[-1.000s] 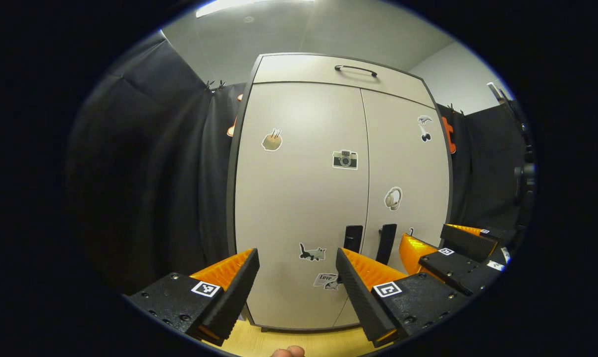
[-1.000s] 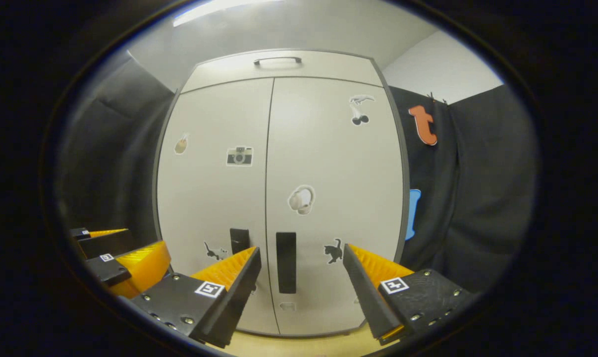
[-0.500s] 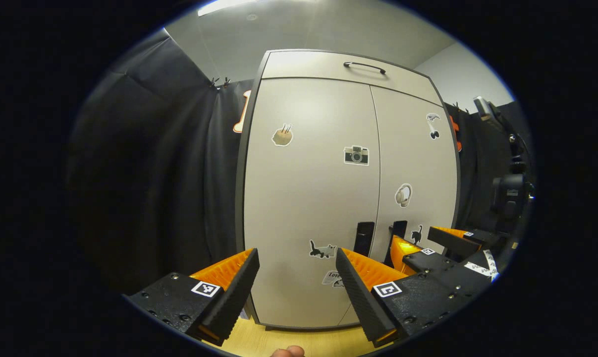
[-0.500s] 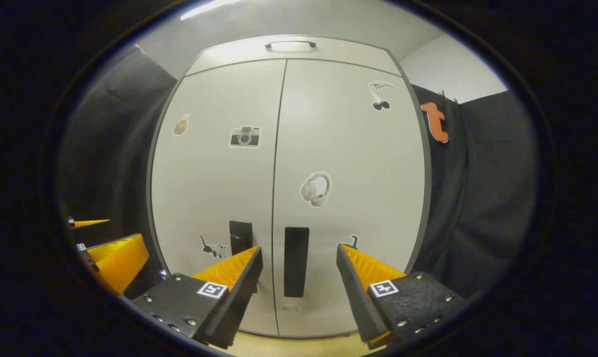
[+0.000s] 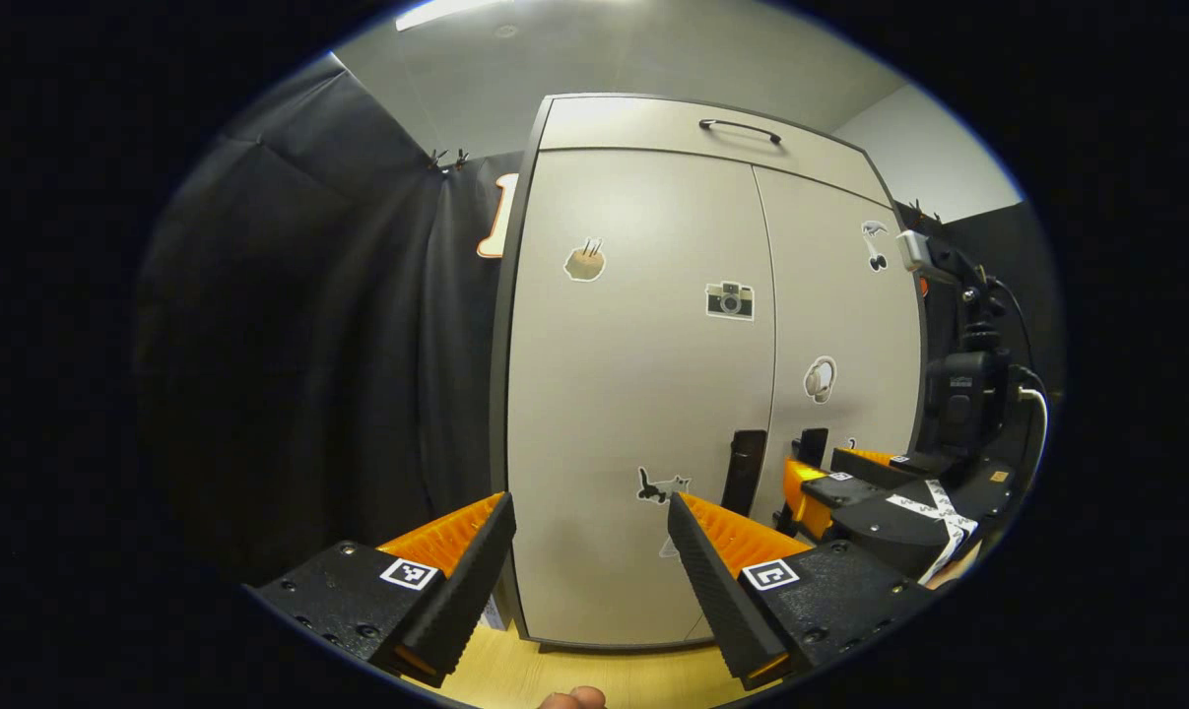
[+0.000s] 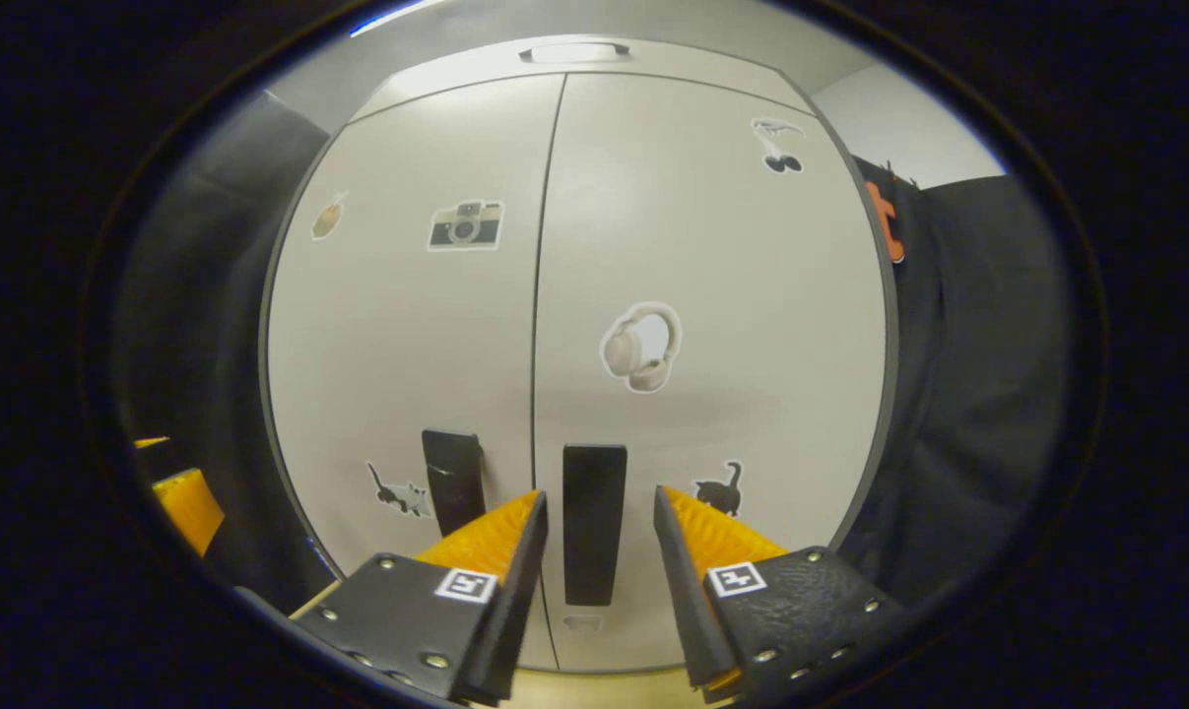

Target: Open the right door of the double-door shoe cabinet with the right hand, and open the left door with the left hand.

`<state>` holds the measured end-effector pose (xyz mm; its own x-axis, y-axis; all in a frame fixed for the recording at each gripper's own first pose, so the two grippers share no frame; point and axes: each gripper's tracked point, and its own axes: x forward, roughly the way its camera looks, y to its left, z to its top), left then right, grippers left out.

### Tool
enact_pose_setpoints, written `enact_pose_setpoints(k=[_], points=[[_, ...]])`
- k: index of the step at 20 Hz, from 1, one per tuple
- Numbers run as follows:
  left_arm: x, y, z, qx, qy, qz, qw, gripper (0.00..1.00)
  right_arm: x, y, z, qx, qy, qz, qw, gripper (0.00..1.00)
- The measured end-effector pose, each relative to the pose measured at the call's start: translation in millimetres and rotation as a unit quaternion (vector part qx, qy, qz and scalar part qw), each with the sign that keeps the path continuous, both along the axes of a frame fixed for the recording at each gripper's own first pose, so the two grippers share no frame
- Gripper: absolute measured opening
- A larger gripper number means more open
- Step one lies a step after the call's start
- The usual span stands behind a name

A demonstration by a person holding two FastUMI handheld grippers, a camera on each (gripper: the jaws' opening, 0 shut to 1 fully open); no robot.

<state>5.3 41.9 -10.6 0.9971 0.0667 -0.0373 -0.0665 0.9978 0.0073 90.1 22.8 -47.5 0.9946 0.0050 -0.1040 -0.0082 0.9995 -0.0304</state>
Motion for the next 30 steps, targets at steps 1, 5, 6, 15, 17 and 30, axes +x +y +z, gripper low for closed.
enact_pose_setpoints(k=[1, 5, 6, 15, 17, 30], points=[[-1.3, 1.6, -0.1, 0.000, 0.000, 0.002, 1.000, 0.96, 4.2, 0.5, 0.3, 0.001, -0.001, 0.002, 1.000, 0.57], [-6.4, 8.3, -0.4, -0.002, 0.001, 0.008, 1.000, 0.97, 13.2, 7.2, -6.6, 0.010, 0.011, 0.013, 1.000, 0.53], [-6.6, 9.8, -0.6, -0.002, 0.002, 0.009, 1.000, 0.97, 11.2, 5.4, -5.0, 0.012, 0.010, 0.008, 1.000, 0.29], [-15.7, 19.5, -3.2, 0.002, 0.008, 0.015, 1.000, 0.97, 16.6, 7.3, -9.2, 0.012, 0.015, 0.004, 1.000, 0.22], [-17.7, 17.8, -3.5, 0.004, 0.009, 0.012, 1.000, 0.96, 15.0, 7.1, -10.2, 0.011, 0.015, 0.008, 1.000, 0.22], [-41.7, 4.6, 1.0, 0.007, 0.010, -0.019, 1.000, 0.97, -16.9, -1.3, -8.4, 0.030, 0.014, 0.049, 0.998, 0.11]])
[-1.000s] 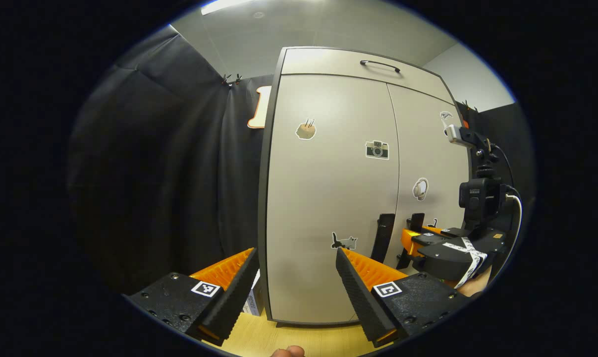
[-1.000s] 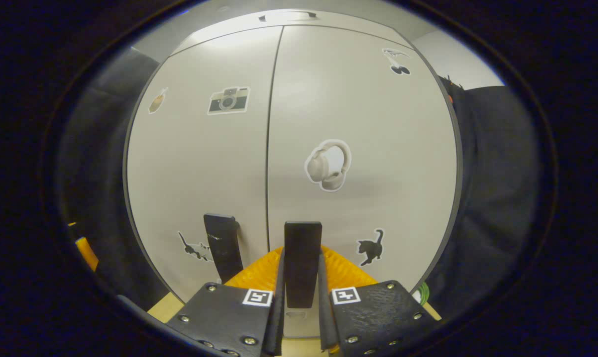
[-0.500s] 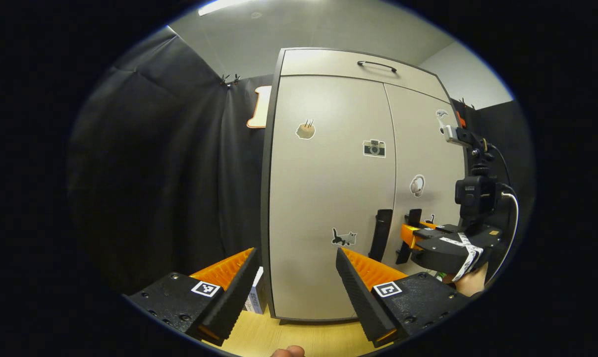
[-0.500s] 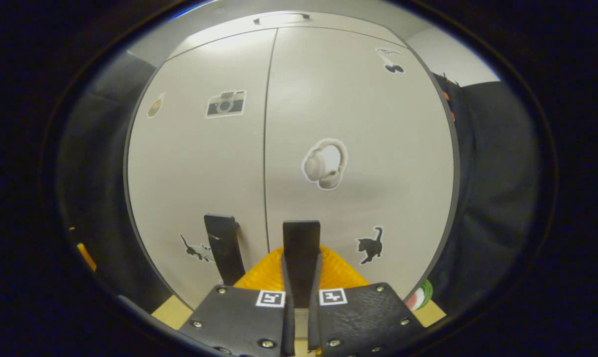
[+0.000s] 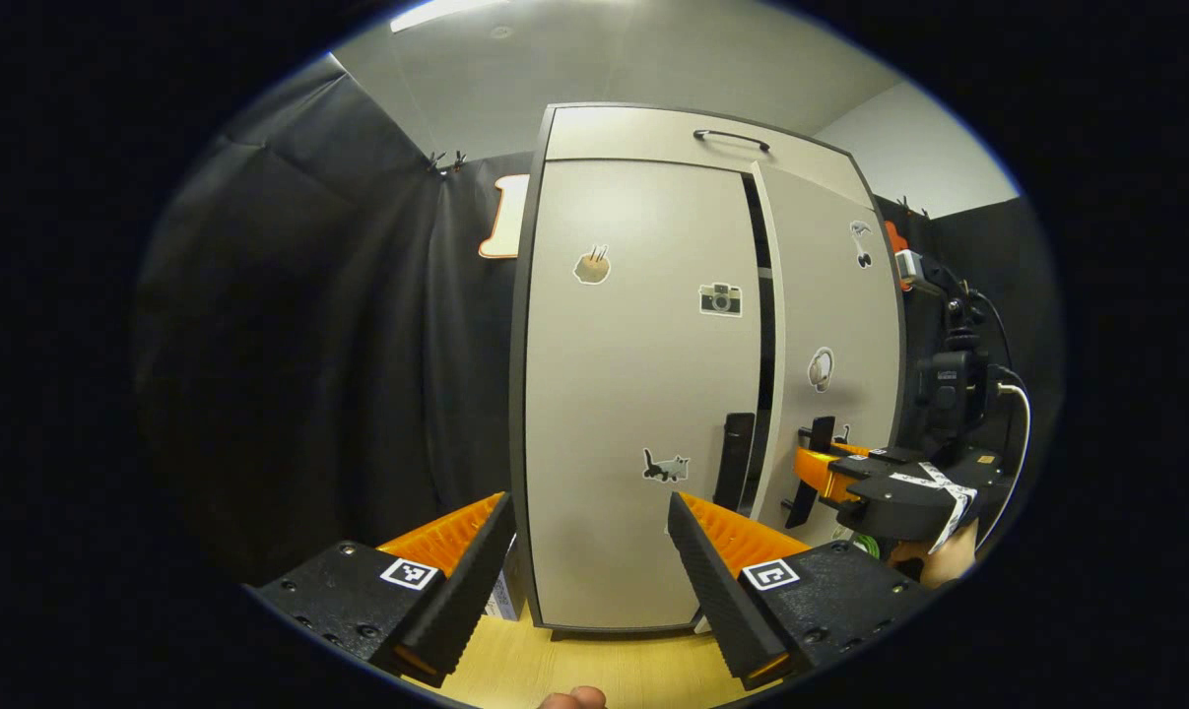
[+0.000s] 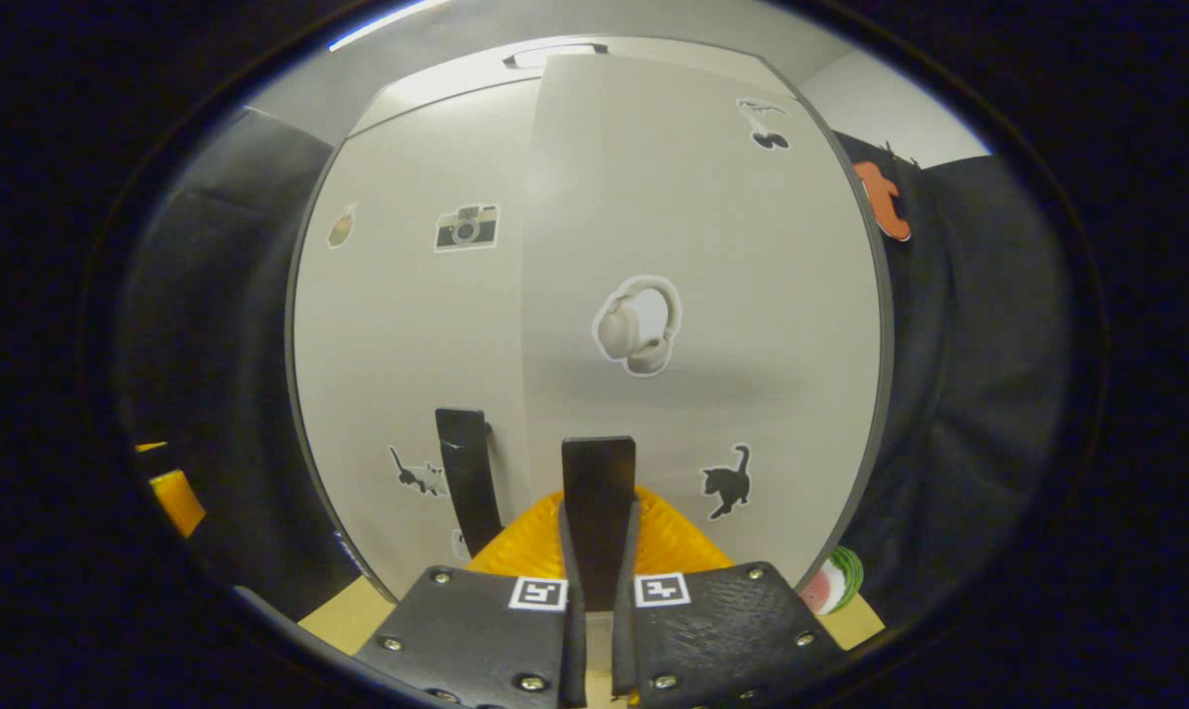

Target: Open the right door of the double-door shoe cabinet with the right hand, and open the left door with the left hand.

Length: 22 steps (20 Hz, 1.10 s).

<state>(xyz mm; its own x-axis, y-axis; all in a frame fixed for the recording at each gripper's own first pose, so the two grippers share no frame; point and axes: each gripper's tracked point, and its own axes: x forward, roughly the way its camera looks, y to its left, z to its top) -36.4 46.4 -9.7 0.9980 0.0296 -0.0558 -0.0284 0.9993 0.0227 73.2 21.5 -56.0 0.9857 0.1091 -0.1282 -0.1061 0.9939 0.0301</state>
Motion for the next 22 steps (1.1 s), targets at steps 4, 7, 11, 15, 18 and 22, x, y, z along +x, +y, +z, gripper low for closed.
enact_pose_setpoints(k=[4, 7, 11, 15, 18, 22], points=[[-5.0, -4.6, -1.7, 0.004, 0.003, -0.010, 1.000, 0.96, -11.0, -4.3, 0.2, -0.005, -0.001, 0.014, 1.000, 0.11], [-10.3, -7.8, -2.6, 0.002, 0.004, -0.015, 1.000, 0.97, -23.2, -10.9, 1.0, -0.003, 0.004, 0.026, 1.000, 0.10], [-12.0, -10.0, -2.9, 0.002, 0.004, -0.018, 1.000, 0.96, -31.5, -16.3, 2.4, 0.000, 0.010, 0.039, 0.999, 0.11], [-15.6, -13.3, -3.7, 0.003, 0.007, -0.022, 1.000, 0.96, -34.7, -19.7, 2.6, -0.005, 0.008, 0.040, 0.999, 0.11], [-17.7, -11.9, -5.0, 0.004, 0.008, -0.019, 1.000, 0.96, -39.8, -24.3, 2.7, -0.002, 0.010, 0.045, 0.999, 0.11], [-19.6, -12.8, -5.9, 0.002, 0.009, -0.019, 1.000, 0.96, -51.3, -34.5, 2.2, -0.005, 0.011, 0.050, 0.999, 0.10]])
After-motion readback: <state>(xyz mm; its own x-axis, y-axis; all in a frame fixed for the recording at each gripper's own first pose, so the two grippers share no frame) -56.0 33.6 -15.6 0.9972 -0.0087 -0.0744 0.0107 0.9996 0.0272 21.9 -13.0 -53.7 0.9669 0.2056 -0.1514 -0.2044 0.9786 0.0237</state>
